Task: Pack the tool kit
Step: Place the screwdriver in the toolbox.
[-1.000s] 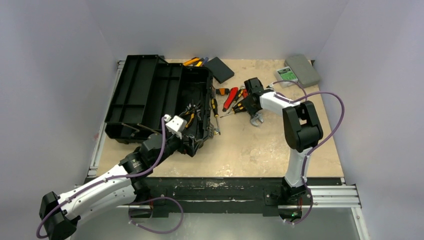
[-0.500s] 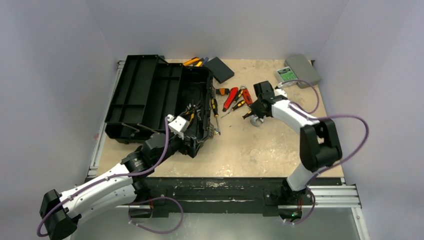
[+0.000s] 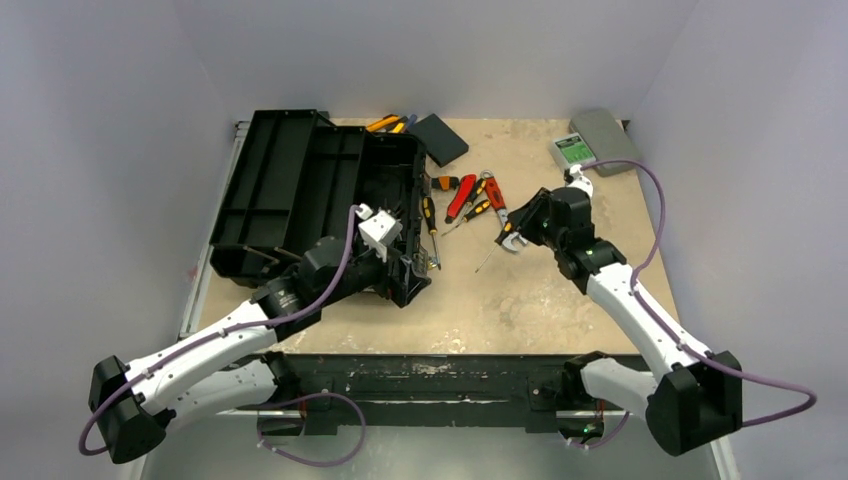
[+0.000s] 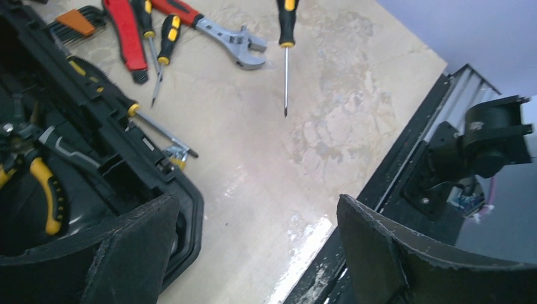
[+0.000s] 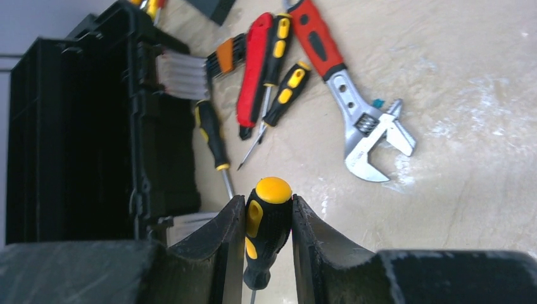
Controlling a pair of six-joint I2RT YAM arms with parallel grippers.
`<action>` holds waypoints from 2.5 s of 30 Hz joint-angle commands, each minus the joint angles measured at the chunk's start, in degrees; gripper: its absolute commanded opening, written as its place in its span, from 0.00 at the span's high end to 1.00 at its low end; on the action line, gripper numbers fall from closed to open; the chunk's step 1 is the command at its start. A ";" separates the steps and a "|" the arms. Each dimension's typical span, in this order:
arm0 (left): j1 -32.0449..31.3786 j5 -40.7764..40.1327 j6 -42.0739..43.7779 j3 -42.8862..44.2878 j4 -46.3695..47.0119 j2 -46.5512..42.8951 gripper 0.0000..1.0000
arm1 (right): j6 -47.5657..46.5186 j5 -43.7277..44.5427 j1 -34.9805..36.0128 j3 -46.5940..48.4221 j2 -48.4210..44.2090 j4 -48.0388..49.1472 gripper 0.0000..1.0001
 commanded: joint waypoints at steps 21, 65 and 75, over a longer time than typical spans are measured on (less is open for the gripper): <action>0.16 16.96 -3.31 23.57 0.37 21.95 0.15 | -8.39 -39.59 -0.07 -5.49 -16.85 11.12 0.85; 18.46 -43.59 8.68 42.14 -41.53 19.82 1.00 | -12.97 -21.37 -0.09 -5.66 -20.02 3.98 0.01; 31.20 -41.27 20.92 59.52 -41.03 36.65 1.00 | -12.92 -22.74 -0.07 -4.24 -20.34 3.51 0.01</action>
